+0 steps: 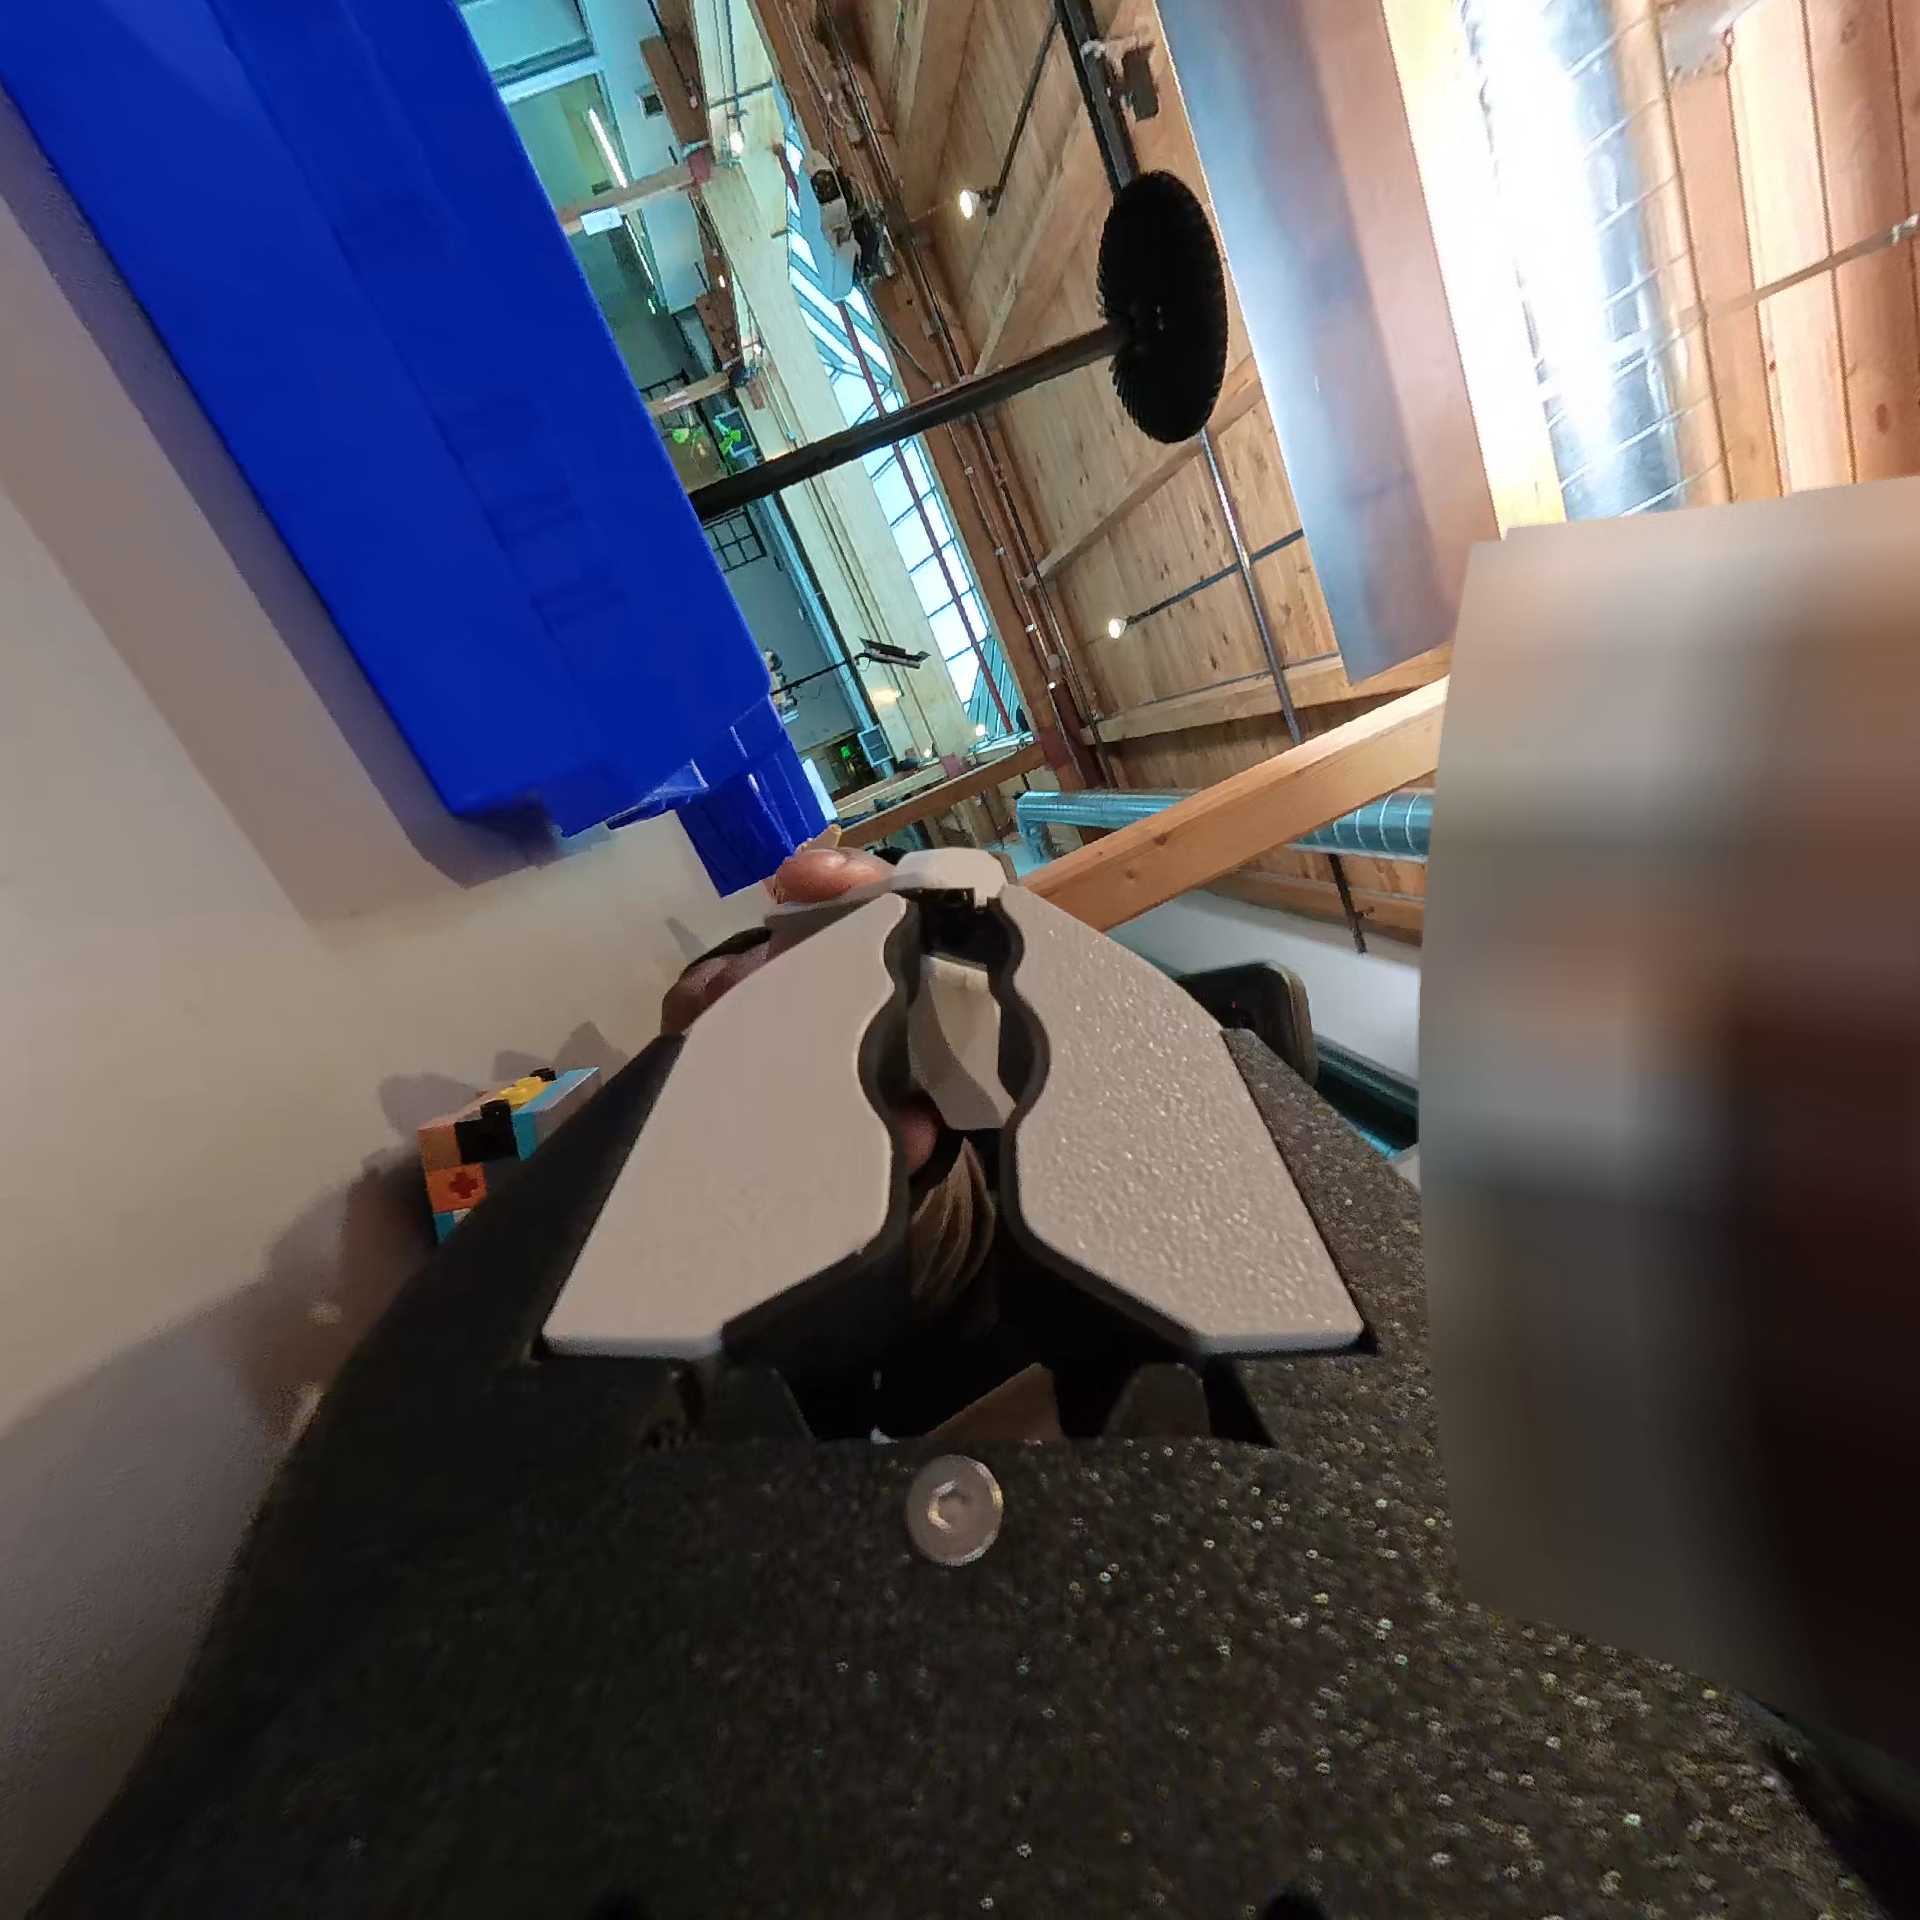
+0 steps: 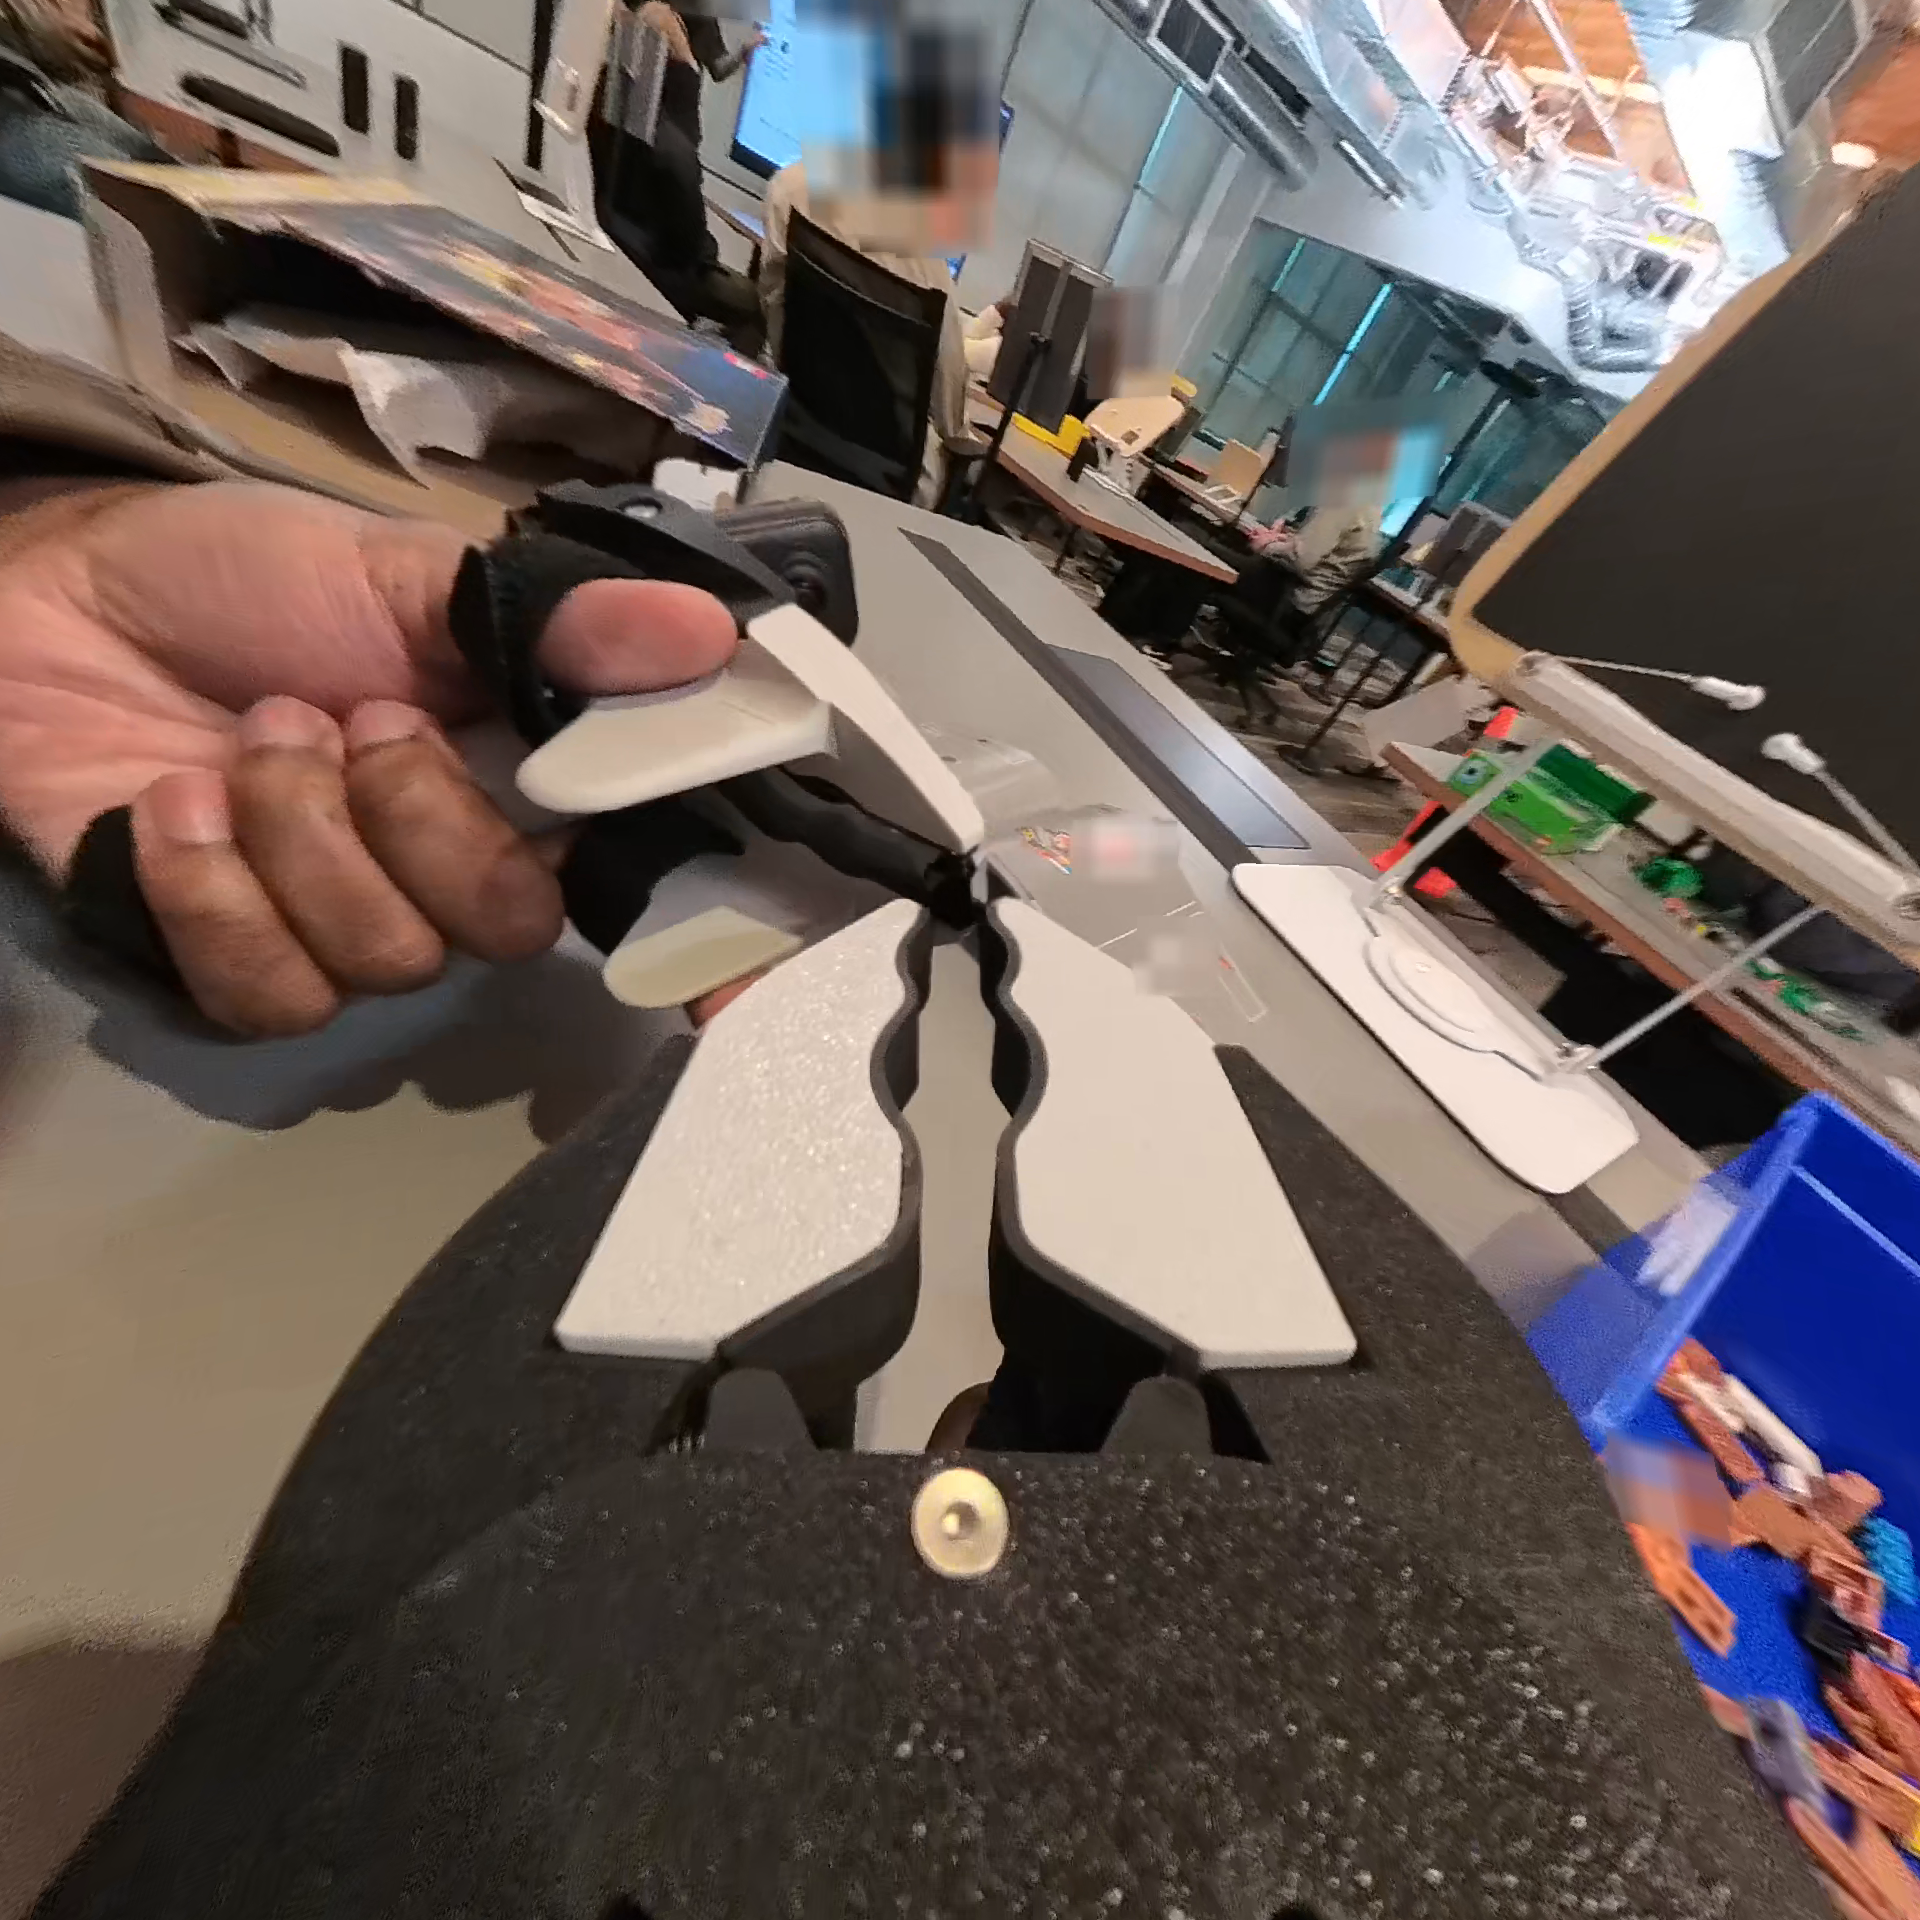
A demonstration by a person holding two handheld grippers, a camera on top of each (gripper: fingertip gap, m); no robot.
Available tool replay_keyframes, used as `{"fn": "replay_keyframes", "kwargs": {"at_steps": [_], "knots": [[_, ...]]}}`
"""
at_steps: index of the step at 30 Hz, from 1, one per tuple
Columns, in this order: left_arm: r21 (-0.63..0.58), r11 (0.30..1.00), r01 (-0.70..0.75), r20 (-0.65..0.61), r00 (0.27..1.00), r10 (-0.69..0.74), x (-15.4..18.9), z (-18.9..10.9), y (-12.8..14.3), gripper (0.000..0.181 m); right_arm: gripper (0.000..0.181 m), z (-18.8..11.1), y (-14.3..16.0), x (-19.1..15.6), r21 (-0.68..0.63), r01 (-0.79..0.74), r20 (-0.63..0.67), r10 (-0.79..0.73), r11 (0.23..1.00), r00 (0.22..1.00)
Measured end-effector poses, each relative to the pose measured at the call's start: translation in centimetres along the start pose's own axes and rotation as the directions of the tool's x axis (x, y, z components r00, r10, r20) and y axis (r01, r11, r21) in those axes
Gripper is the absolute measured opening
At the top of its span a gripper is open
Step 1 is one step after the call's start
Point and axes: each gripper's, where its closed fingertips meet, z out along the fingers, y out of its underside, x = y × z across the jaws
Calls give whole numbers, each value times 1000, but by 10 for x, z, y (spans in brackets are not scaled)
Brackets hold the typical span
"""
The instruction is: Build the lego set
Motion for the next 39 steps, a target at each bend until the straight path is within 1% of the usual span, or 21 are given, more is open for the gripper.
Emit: {"fn": "replay_keyframes", "kwargs": {"at_steps": [1, 8, 10, 12, 14, 15, 18, 20, 21, 23, 28, 31, 39], "knots": [[-13, 1000, -18, 5, 1000, 18, 0, 0, 1, 12, 7, -1, 0, 0, 6, -22, 20, 22, 1000, 1000], [-139, 977, -164, 27, 985, 170, 1, 1, 8, 13, 7, -6, -1, -3, 30, -152, 149, 146, 988, 978], [-187, 957, -223, 33, 972, 234, 0, 1, 10, 16, 7, -7, -1, -5, 31, -190, 188, 181, 981, 965], [-245, 918, -310, 34, 944, 328, -1, -1, 11, 20, 7, -10, -2, -8, 31, -226, 236, 213, 974, 948], [-302, 857, -417, 22, 896, 443, -1, -4, 10, 23, 7, -13, -3, -12, 27, -264, 294, 245, 964, 924], [-327, 815, -478, 10, 861, 508, -1, -6, 9, 24, 7, -14, -3, -15, 23, -283, 326, 261, 959, 909], [-403, 643, -652, -75, 723, 686, 2, -12, 14, 23, 7, -18, -3, -24, -5, -331, 409, 304, 944, 861], [-431, 523, -735, -142, 628, 765, 4, -15, 22, 23, 7, -20, -3, -29, -18, -355, 449, 325, 935, 833], [-431, 480, -764, -164, 589, 791, 5, -16, 25, 23, 7, -21, -3, -31, -22, -361, 463, 330, 932, 823], [-427, 423, -799, -206, 541, 815, 7, -16, 30, 22, 7, -22, -3, -37, -40, -361, 496, 333, 932, 802], [-436, 321, -840, -282, 467, 838, 6, -18, 44, 15, 7, -24, -3, -48, -60, -339, 541, 316, 939, 779], [-435, 292, -852, -304, 445, 843, 7, -19, 47, 11, 7, -25, -3, -50, -68, -347, 553, 325, 935, 767], [-439, 239, -866, -324, 400, 857, 4, -20, 51, 11, 7, -26, -2, -53, -82, -351, 574, 332, 933, 749]]}}
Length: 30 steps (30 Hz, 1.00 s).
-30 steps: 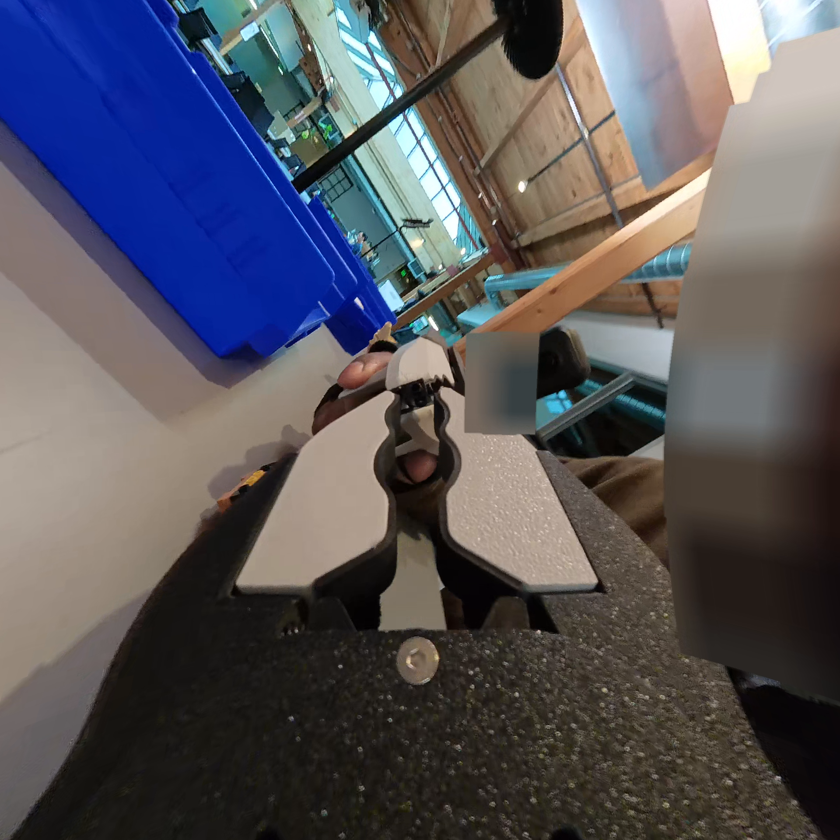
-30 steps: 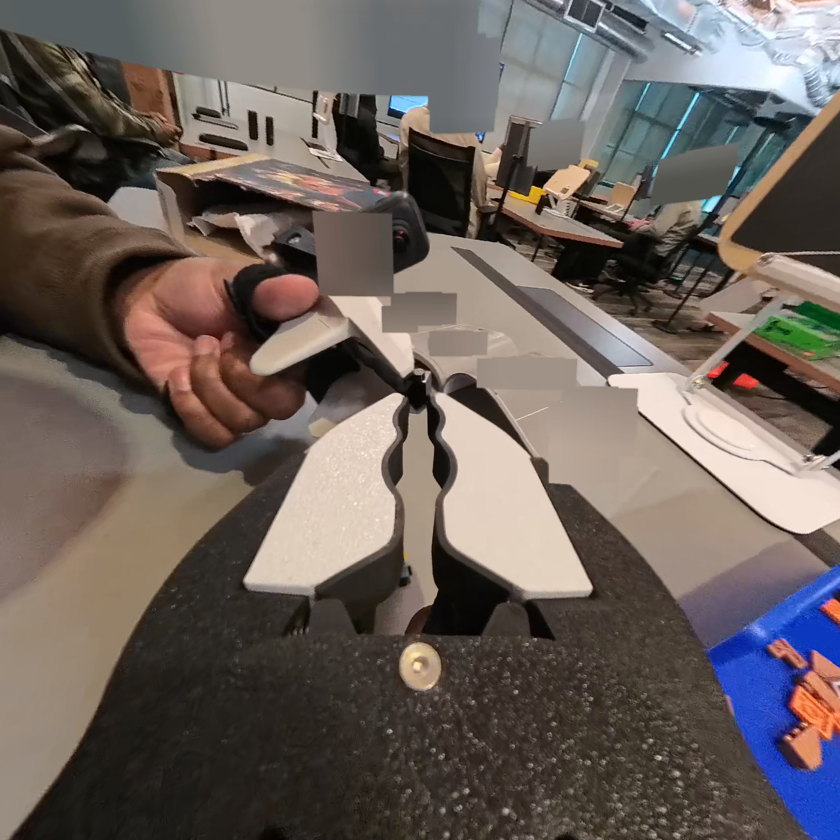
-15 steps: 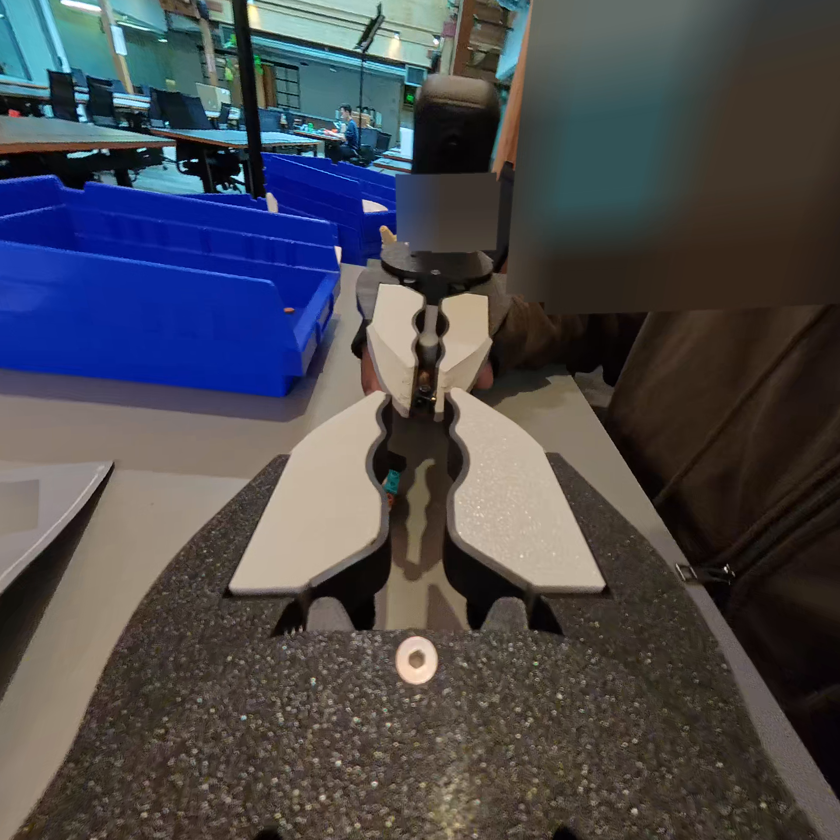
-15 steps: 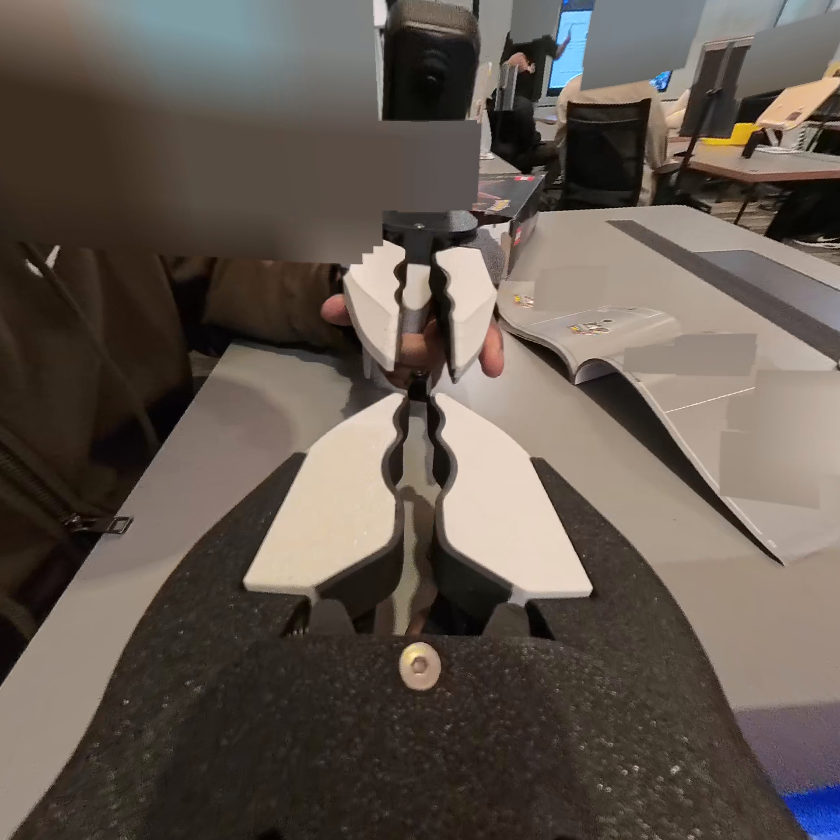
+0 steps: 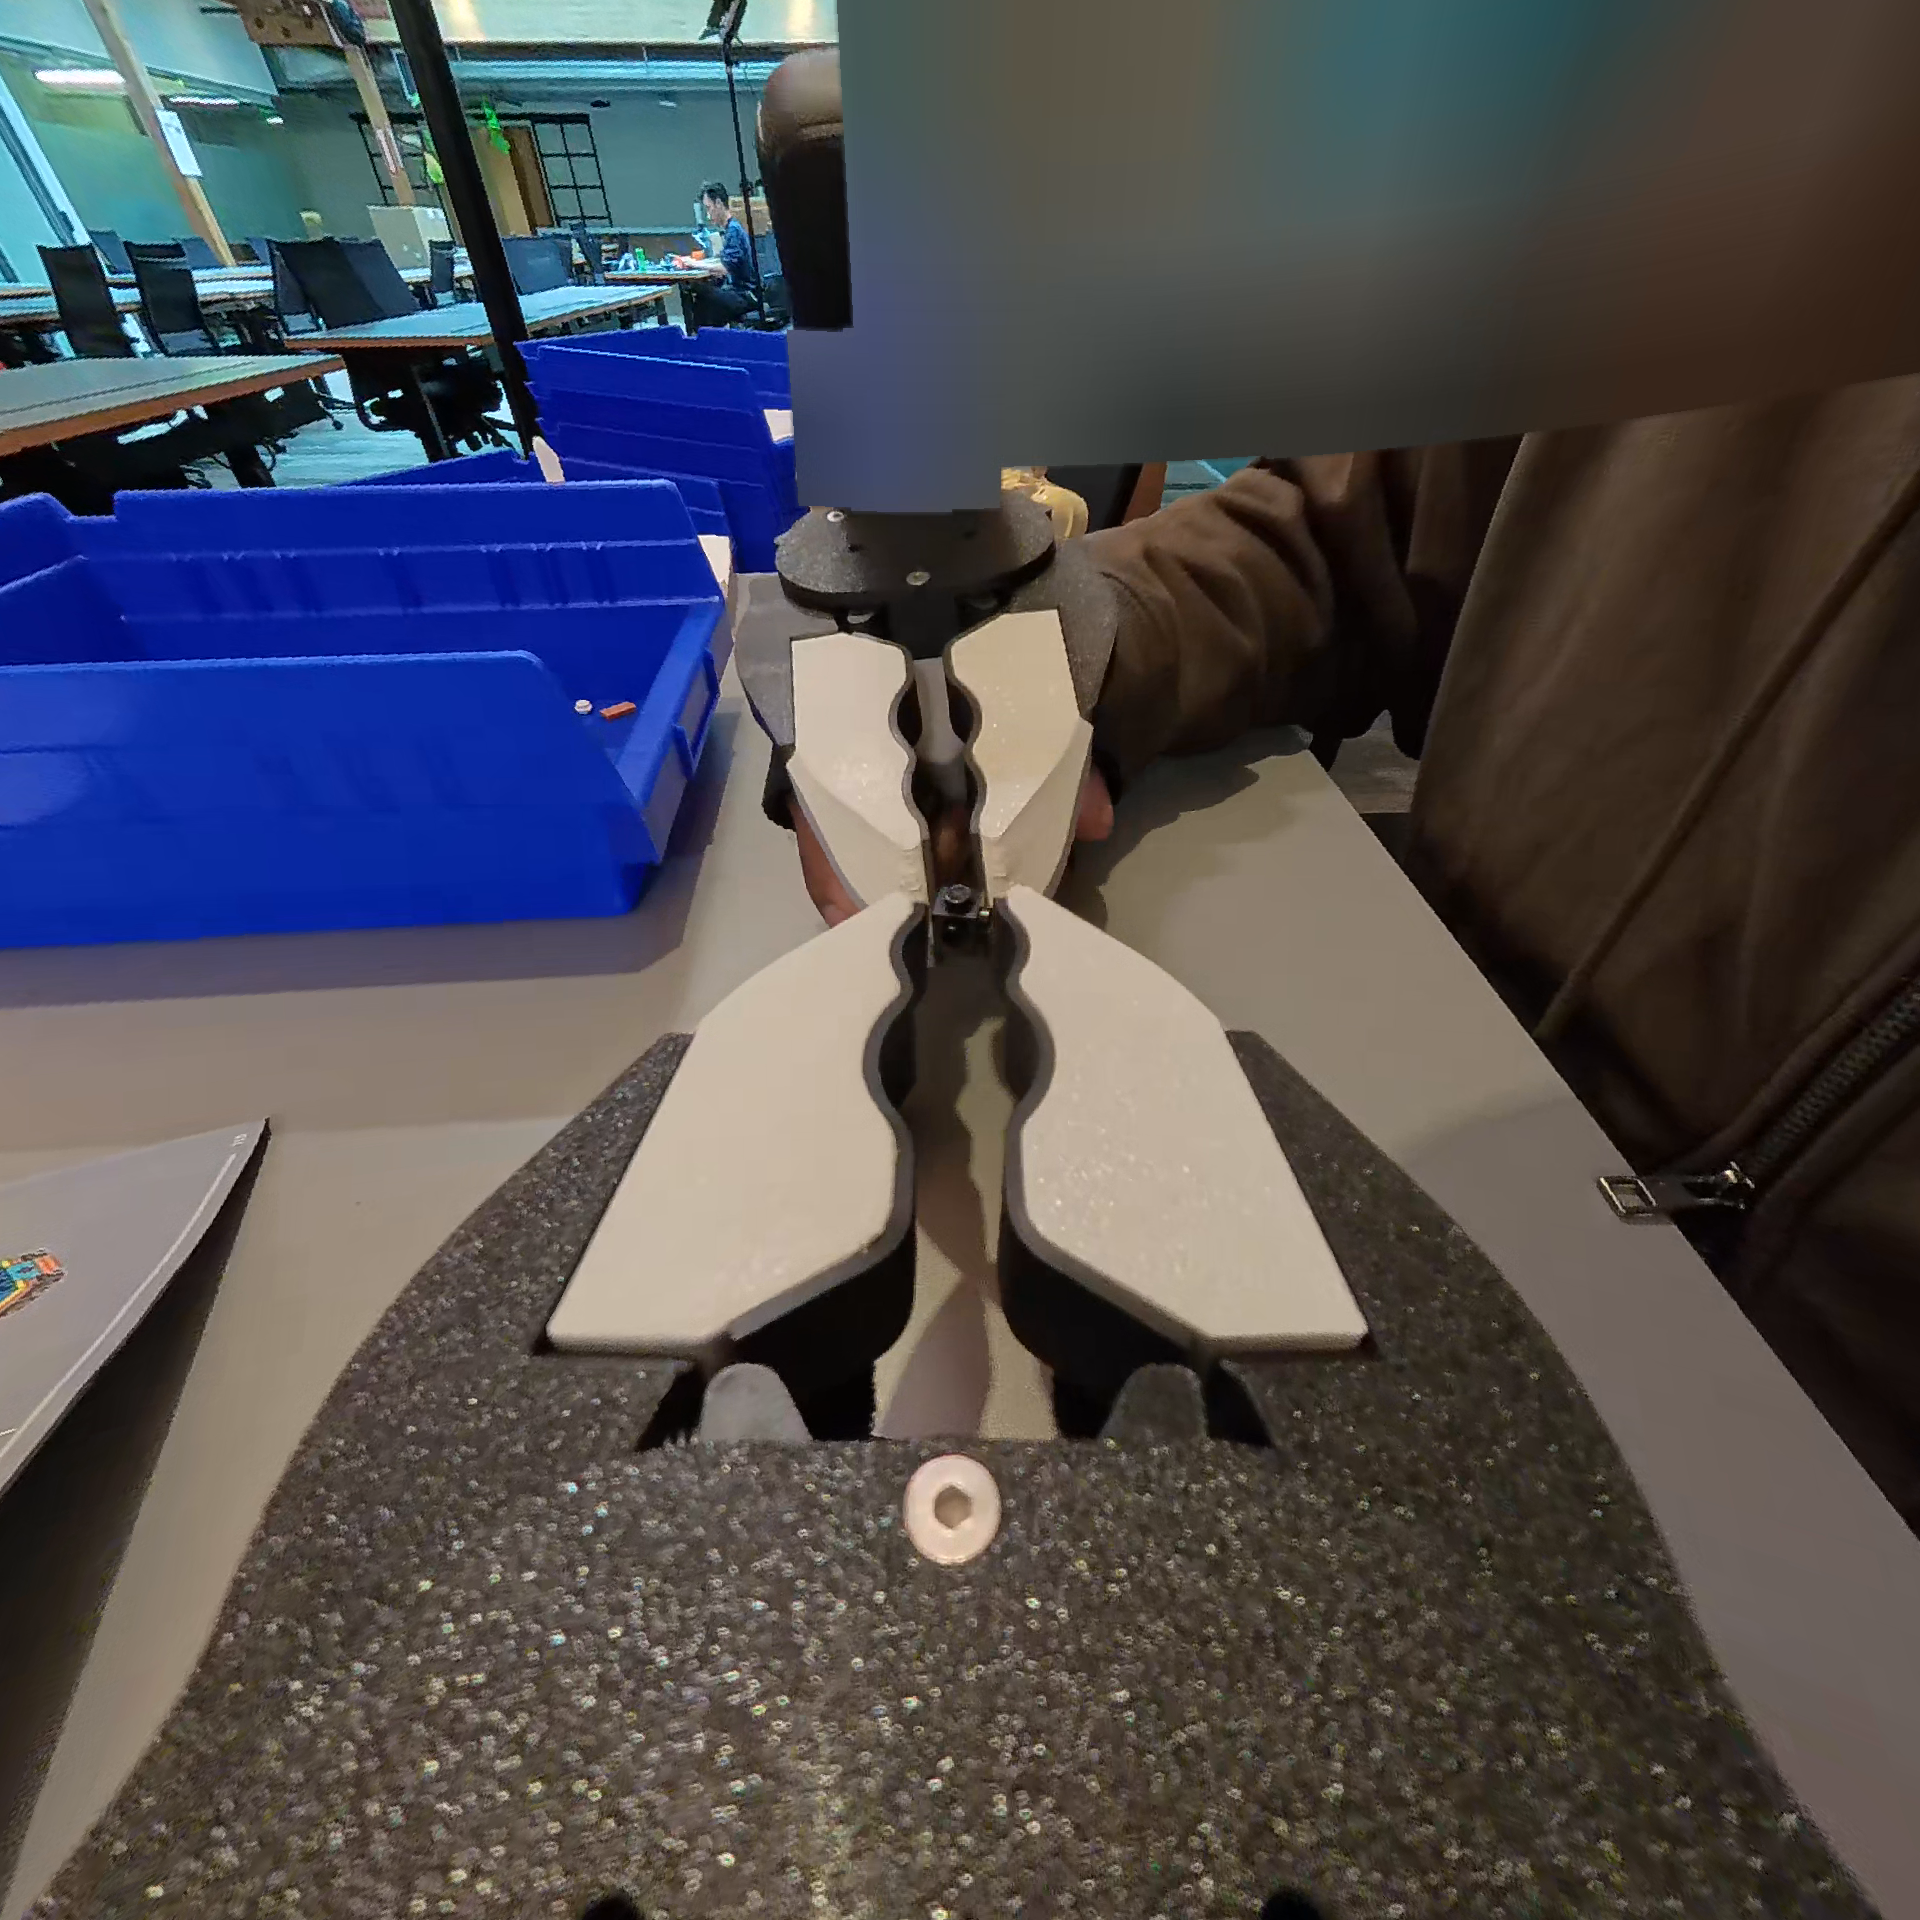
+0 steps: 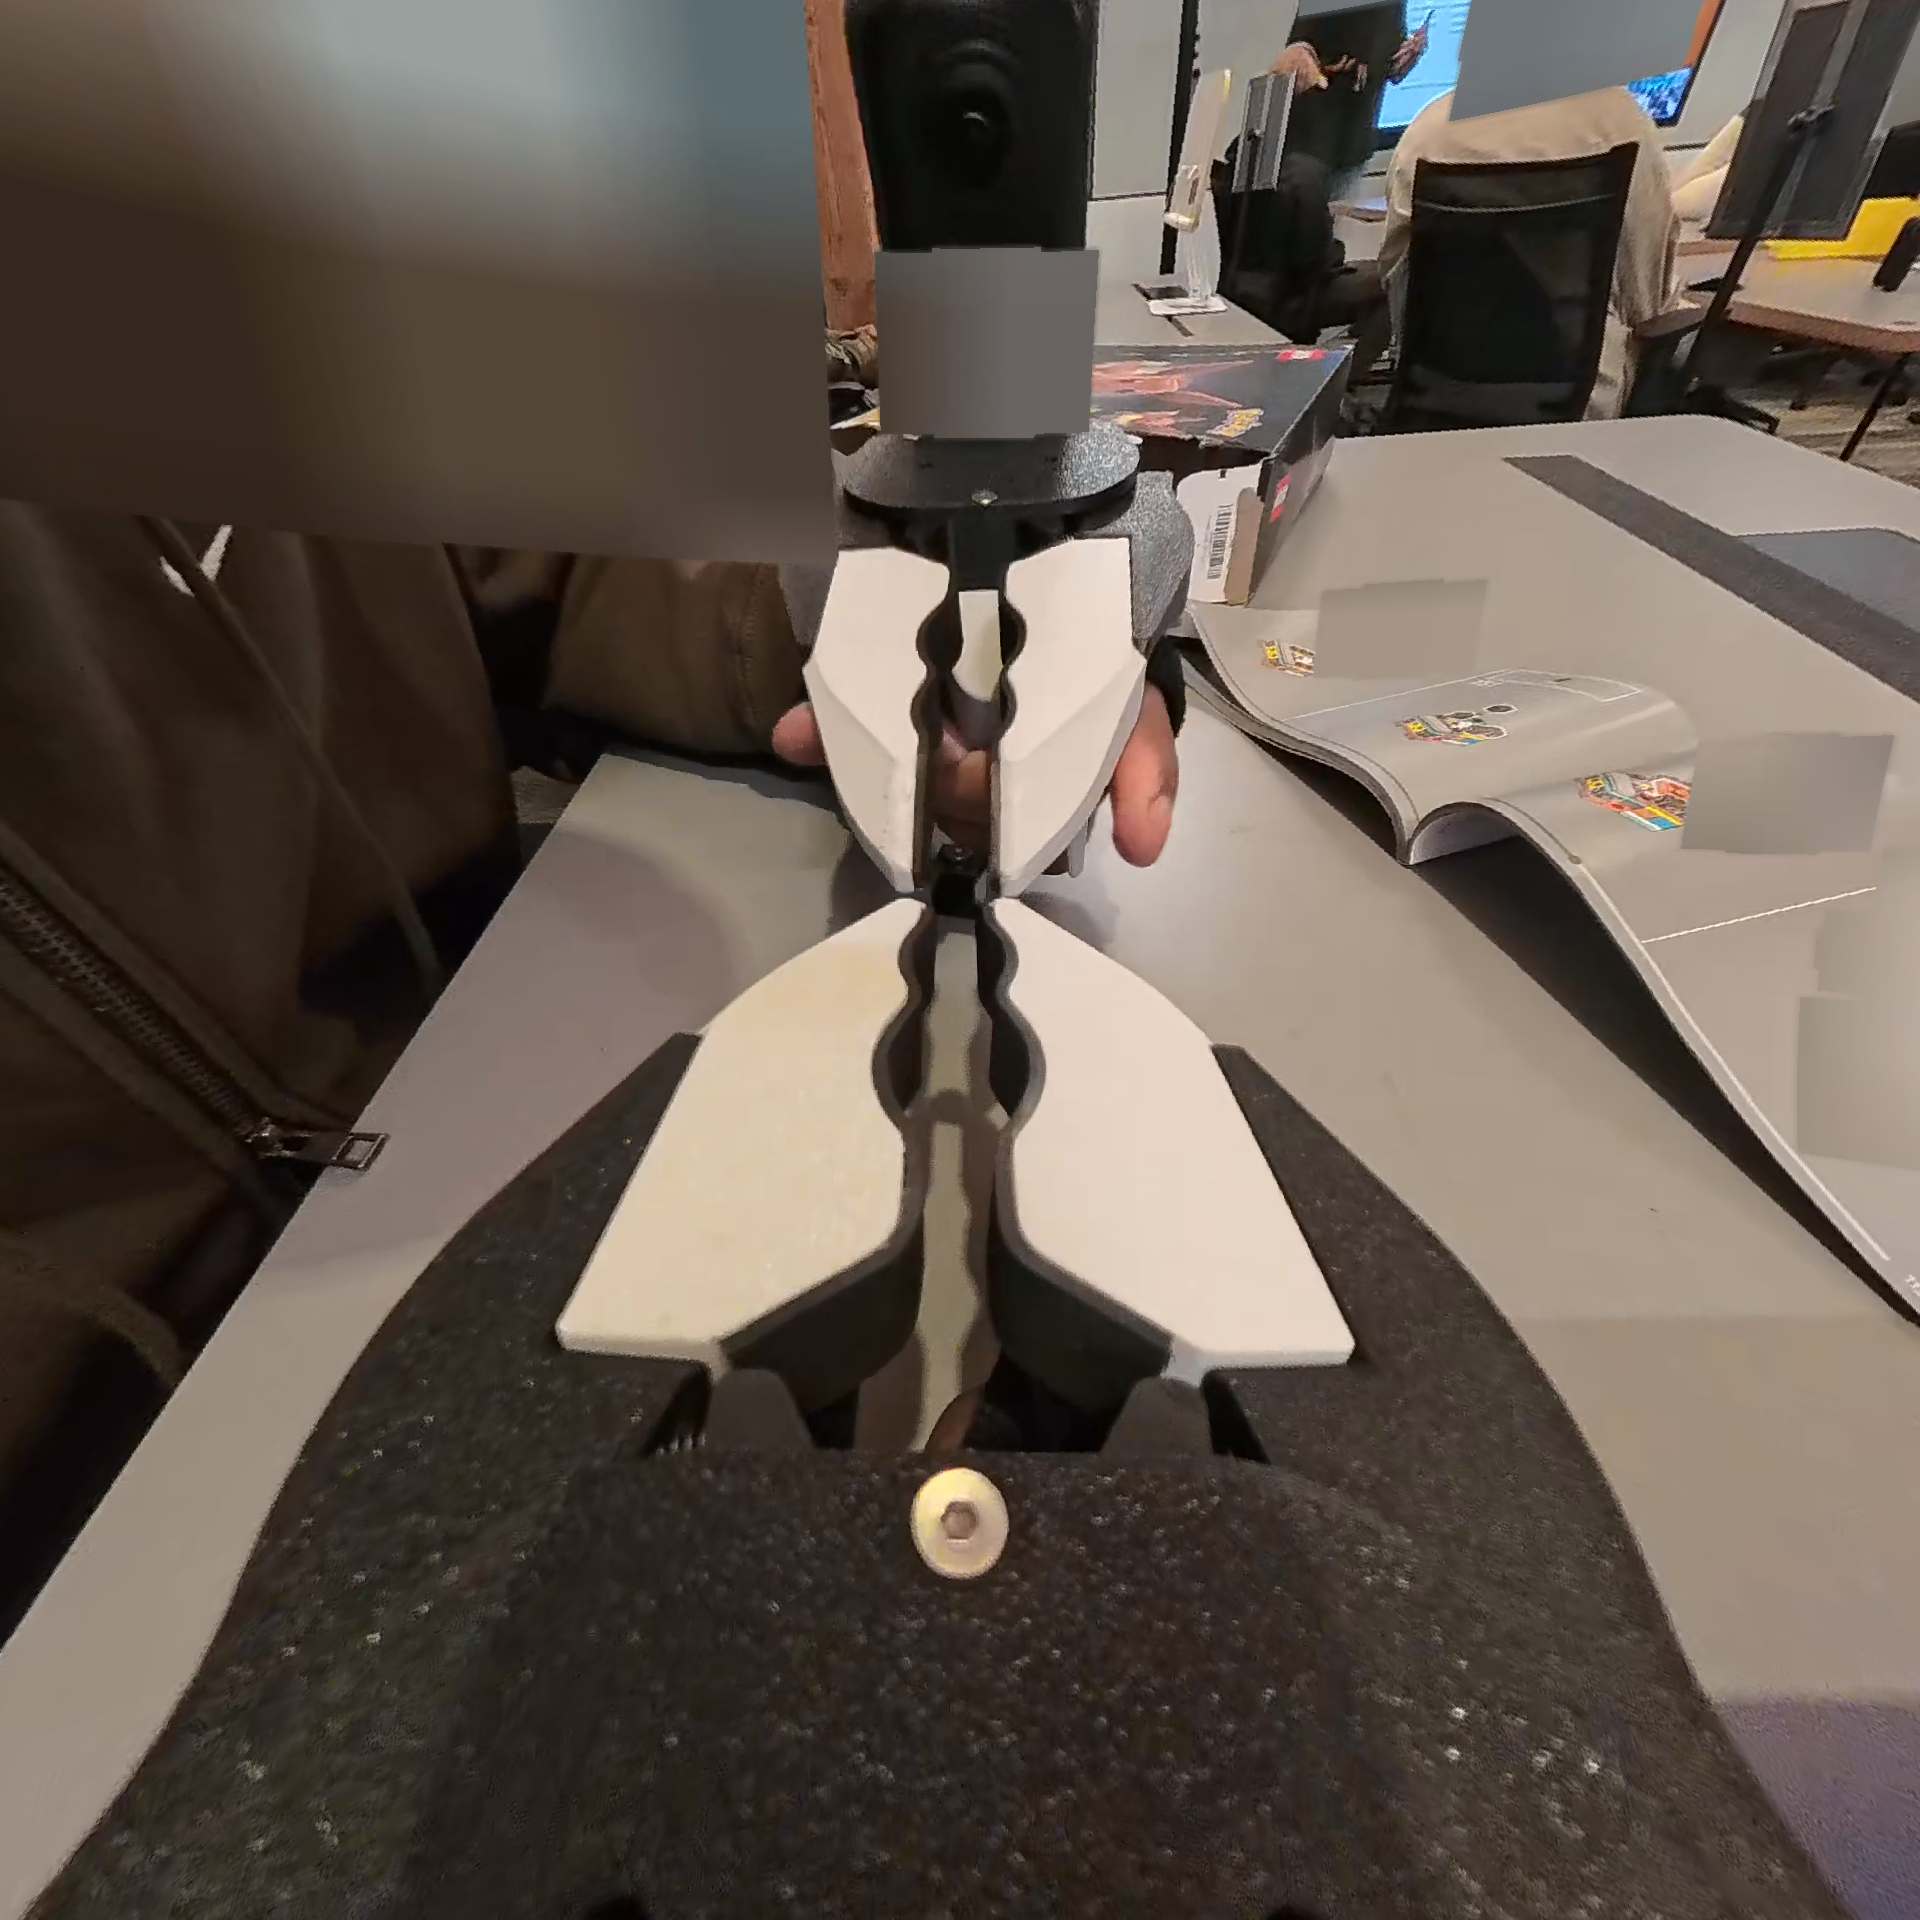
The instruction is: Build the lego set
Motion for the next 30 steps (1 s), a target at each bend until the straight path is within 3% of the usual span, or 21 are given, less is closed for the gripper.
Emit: {"fn": "replay_keyframes", "kwargs": {"at_steps": [7, 12, 17, 21, 24, 30], "knots": [[-3, 1000, 9, 17, 1000, -9, -4, 0, 2, 10, 9, -4, 4, 5, -38, 32, -47, -34, 999, 998], [-1, 999, 35, 57, 998, -35, -14, -4, 6, 10, 44, -25, 42, 31, -296, 108, -211, -175, 949, 962], [-36, 999, 36, 80, 996, -33, -20, -4, 14, 10, 62, -20, 69, 37, -431, 58, -224, -169, 900, 960], [-50, 998, 40, 88, 996, -35, -23, -4, 18, 10, 57, -17, 81, 41, -527, 81, -246, -243, 846, 938], [-71, 997, 35, 88, 996, -28, -23, -4, 23, 10, 41, -14, 80, 43, -529, 87, -251, -253, 844, 934], [-94, 995, 18, 96, 995, -9, -25, -5, 26, 10, 39, -9, 72, 49, -480, 81, -269, -234, 874, 934]]}}
